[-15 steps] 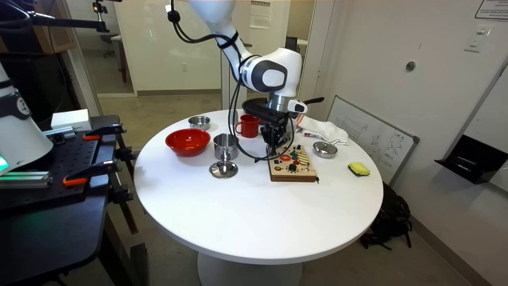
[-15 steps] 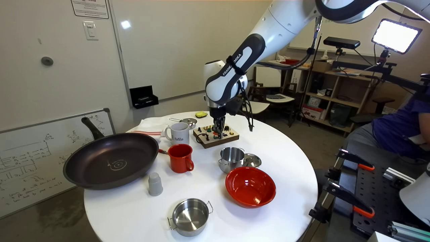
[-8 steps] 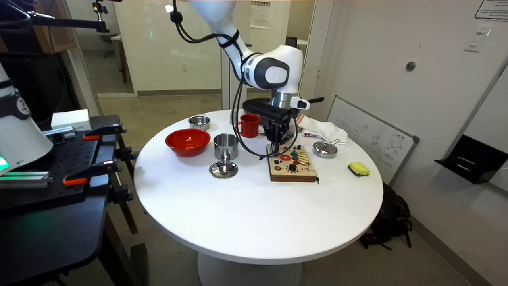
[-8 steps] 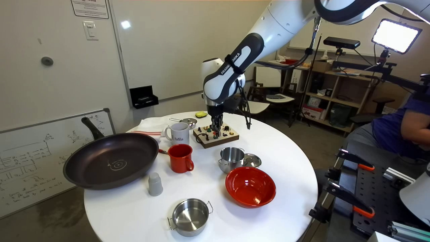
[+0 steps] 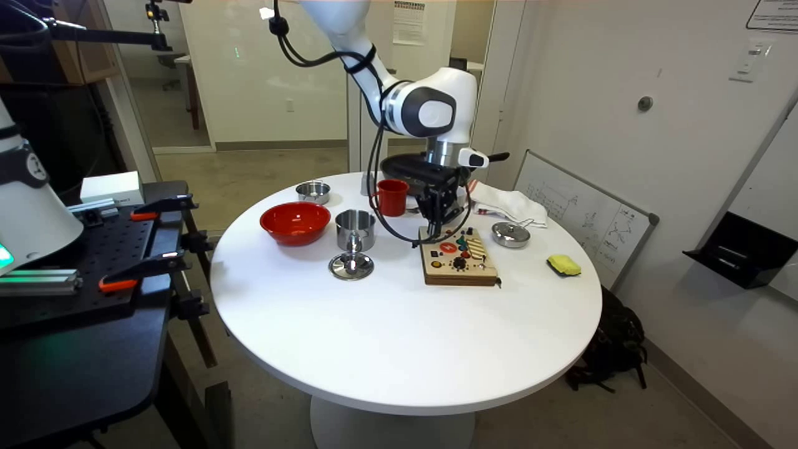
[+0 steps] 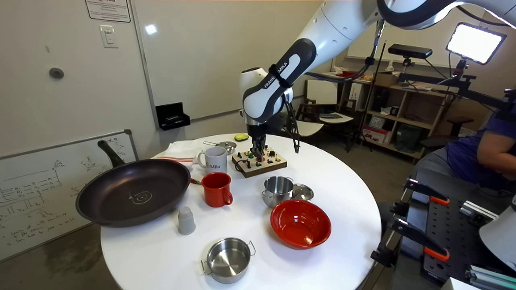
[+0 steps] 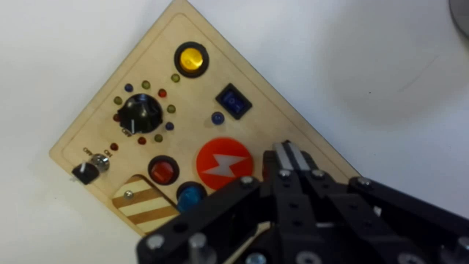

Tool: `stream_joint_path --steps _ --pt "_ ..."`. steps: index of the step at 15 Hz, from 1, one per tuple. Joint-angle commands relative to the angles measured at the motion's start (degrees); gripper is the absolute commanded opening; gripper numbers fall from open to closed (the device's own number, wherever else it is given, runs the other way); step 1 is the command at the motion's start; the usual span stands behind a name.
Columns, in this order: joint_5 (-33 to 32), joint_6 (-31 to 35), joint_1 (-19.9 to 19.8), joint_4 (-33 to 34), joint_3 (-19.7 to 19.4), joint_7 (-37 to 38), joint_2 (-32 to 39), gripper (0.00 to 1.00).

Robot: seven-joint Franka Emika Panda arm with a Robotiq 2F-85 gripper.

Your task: Press a button on the wooden board

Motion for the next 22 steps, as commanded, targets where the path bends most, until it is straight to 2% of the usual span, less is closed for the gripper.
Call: stream_joint_path --steps 1,5,12,17,22 --pt "-0.88 -2.04 0.14 2.63 -0.10 0.04 1.75 0.04" --pt "-0.85 -1.20 -0.36 3.34 0.45 -1.38 3.12 0.04" --pt "-0.68 -4.47 -0.64 6.18 0.41 -2.27 4.44 0.04" --pt "-1.04 -7.72 0.79 2.87 -0.18 -0.40 -0.18 0.04" --pt "-1.46 -6.54 2.61 -4.20 -0.89 3.13 -9.63 0.03"
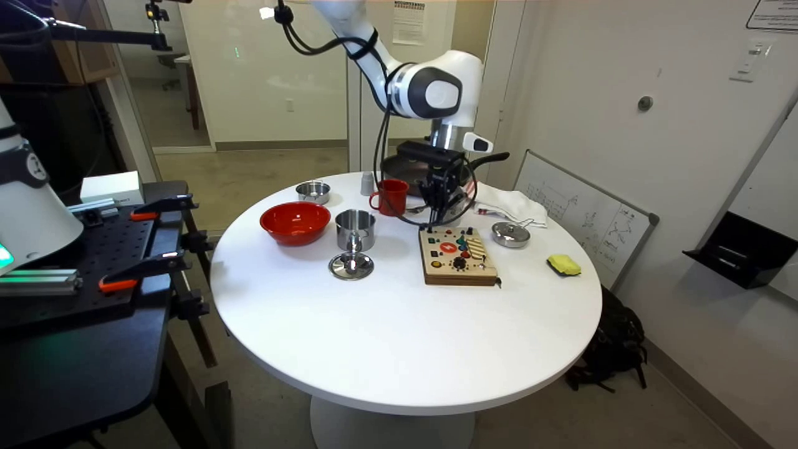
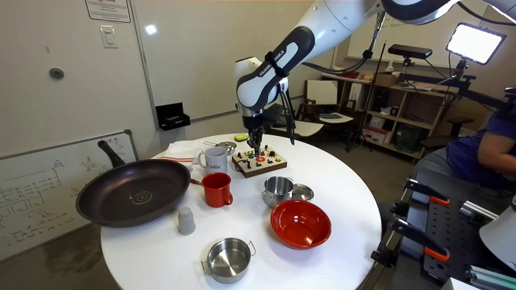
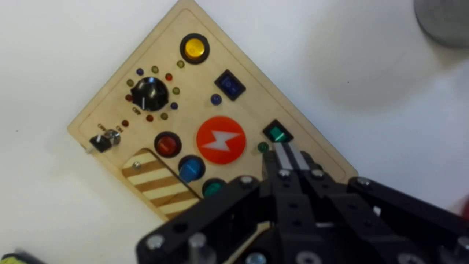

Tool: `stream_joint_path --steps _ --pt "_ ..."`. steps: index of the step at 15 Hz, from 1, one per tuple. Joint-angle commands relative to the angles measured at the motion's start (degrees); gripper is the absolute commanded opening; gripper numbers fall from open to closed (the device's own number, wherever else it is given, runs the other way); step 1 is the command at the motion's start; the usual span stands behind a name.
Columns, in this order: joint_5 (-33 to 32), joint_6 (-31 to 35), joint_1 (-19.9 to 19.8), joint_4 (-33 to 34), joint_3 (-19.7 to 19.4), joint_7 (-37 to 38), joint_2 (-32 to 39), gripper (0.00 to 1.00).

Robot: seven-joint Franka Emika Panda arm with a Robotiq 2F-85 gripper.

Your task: Press a button on the wooden board

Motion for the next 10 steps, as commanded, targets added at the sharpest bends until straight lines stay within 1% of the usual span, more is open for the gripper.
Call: stream_joint_path --steps 1,4,6,7,8,10 --pt "-1.45 0.03 2.18 -8.88 -1.64 6.06 -10.33 0.04" --pt "-1.96 -0.98 3.26 -15.32 -3.49 11.84 -17.55 0.03" --pt "-2.21 -1.84 2.70 -19.20 -3.73 12.50 -21.40 0.03" --pt "-1.76 -0.91 1.97 -21.29 -3.43 12.39 -23.16 0.04" --pt "-1.79 1.93 1.56 -24.05 -3.42 12.65 -25.02 0.04" --pt "-1.48 4.86 0.96 -28.22 -3.44 13.76 -27.94 0.04"
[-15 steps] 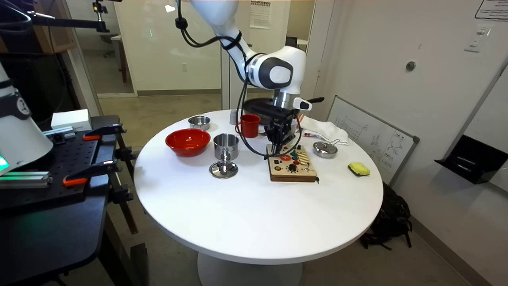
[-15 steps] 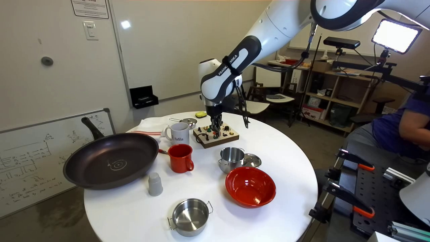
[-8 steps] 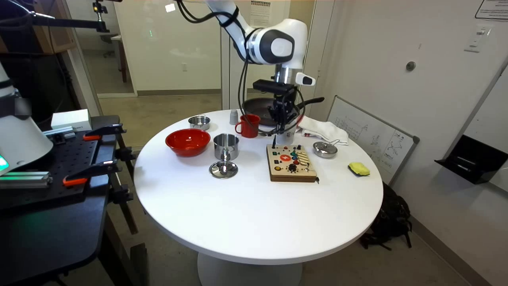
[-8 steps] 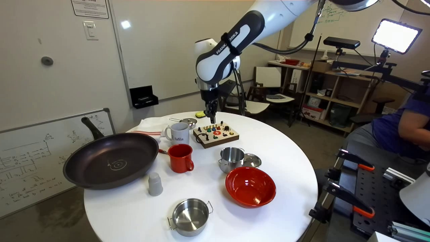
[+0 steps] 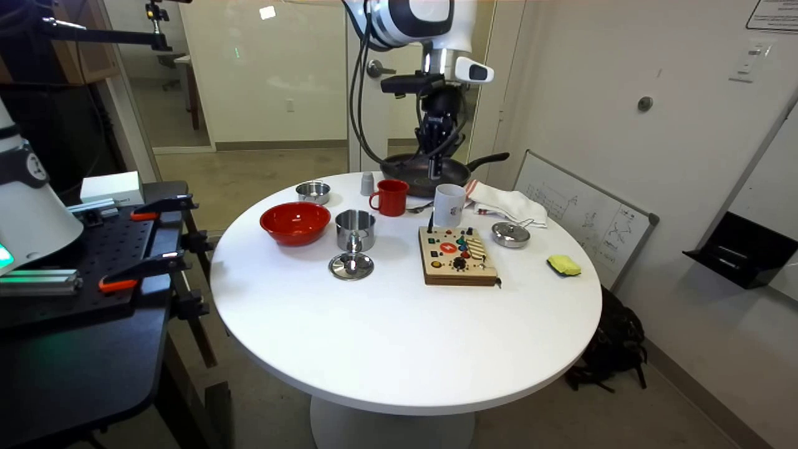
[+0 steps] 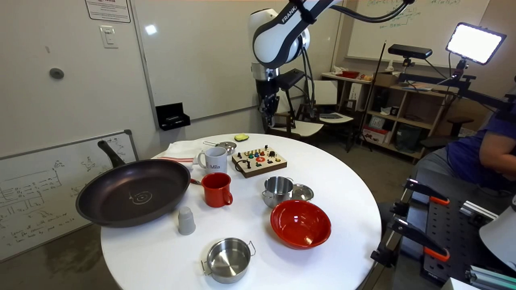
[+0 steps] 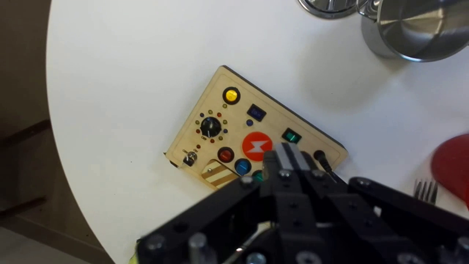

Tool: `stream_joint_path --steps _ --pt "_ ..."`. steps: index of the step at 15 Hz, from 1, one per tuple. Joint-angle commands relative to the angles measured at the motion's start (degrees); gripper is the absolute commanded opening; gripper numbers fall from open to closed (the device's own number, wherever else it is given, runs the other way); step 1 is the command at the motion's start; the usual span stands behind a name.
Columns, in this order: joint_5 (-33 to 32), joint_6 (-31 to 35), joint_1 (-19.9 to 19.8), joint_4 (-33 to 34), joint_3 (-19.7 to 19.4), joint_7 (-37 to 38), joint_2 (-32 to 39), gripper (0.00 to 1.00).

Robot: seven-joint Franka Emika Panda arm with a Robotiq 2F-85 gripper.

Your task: Press a button on the wooden board

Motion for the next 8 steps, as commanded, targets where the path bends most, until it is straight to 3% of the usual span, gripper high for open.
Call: stream_joint_path --steps 1,4,5,6,7,8 --pt "0.79 7.02 -1.52 -11.24 0.54 2.24 -7.74 0.04" --pt "8.10 11.34 -4.96 -14.76 2.83 1.67 -9.50 0.04" --pt "11.24 12.80 -6.31 -15.74 3.94 0.43 -9.86 0.08" --pt "13.91 13.72 -7.47 -16.52 4.95 -1.04 -10.11 0.31" --pt "9.75 10.99 -5.05 -12.73 2.67 0.97 -7.62 0.07" --pt "11.33 11.79 -5.88 -13.58 3.30 0.44 -7.96 0.10"
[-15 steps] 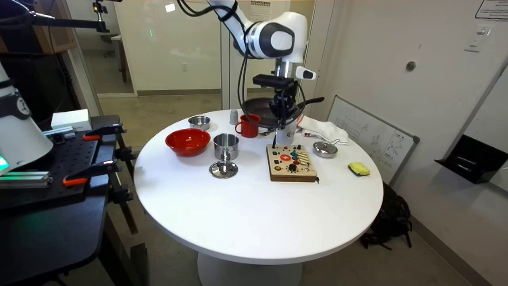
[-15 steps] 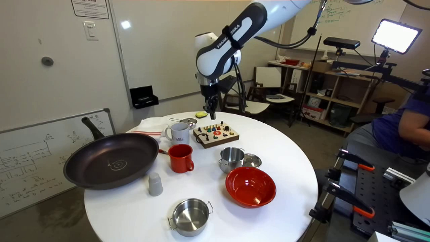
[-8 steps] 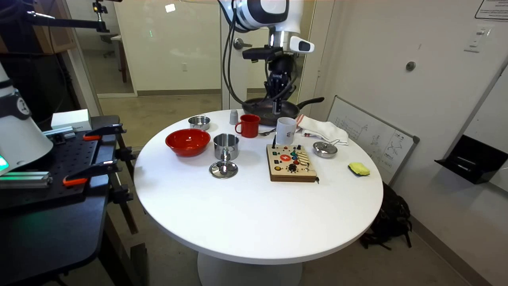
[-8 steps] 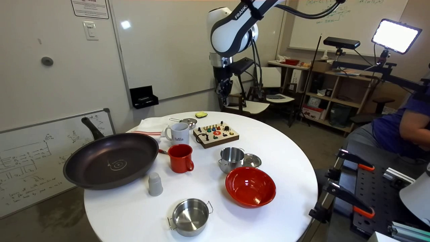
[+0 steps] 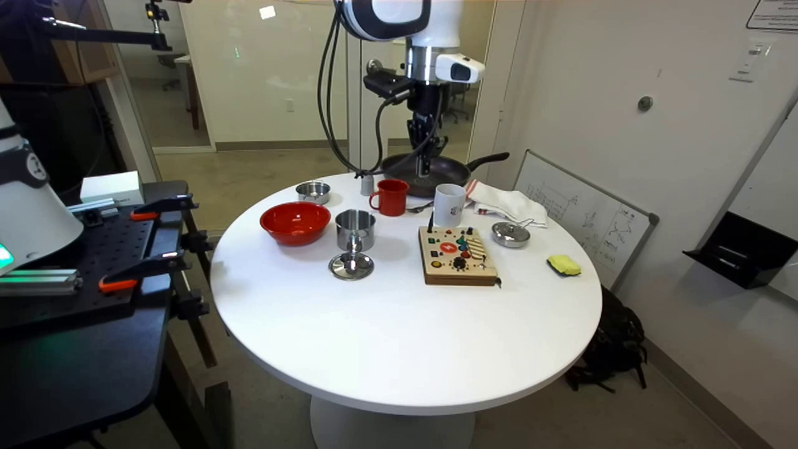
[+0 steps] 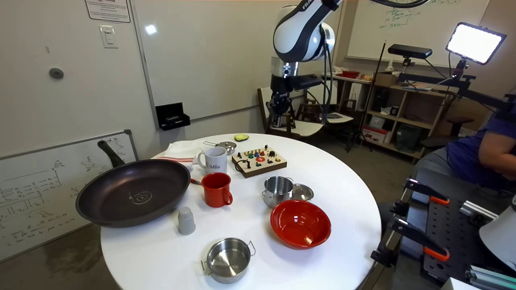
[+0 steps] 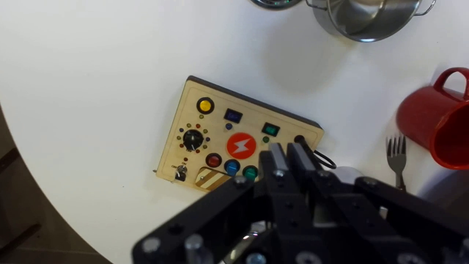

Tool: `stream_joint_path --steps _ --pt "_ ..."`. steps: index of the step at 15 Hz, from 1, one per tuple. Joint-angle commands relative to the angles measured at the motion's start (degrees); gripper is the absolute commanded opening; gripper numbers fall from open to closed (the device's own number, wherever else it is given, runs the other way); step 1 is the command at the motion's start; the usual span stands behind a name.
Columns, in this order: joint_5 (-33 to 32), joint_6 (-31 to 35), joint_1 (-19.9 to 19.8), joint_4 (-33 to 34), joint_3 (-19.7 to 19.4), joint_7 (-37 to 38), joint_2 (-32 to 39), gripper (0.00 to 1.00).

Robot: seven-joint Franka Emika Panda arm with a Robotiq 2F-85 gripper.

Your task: Press a button on the wooden board

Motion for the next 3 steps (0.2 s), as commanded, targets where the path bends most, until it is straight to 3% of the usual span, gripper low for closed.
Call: stream_joint_path --steps 1,3 --pt "0.67 0.27 -0.35 -0.38 0.20 -0.29 -0.17 0.16" --pt "1.11 0.56 -0.61 -0.68 0.41 -0.38 -0.26 0.30"
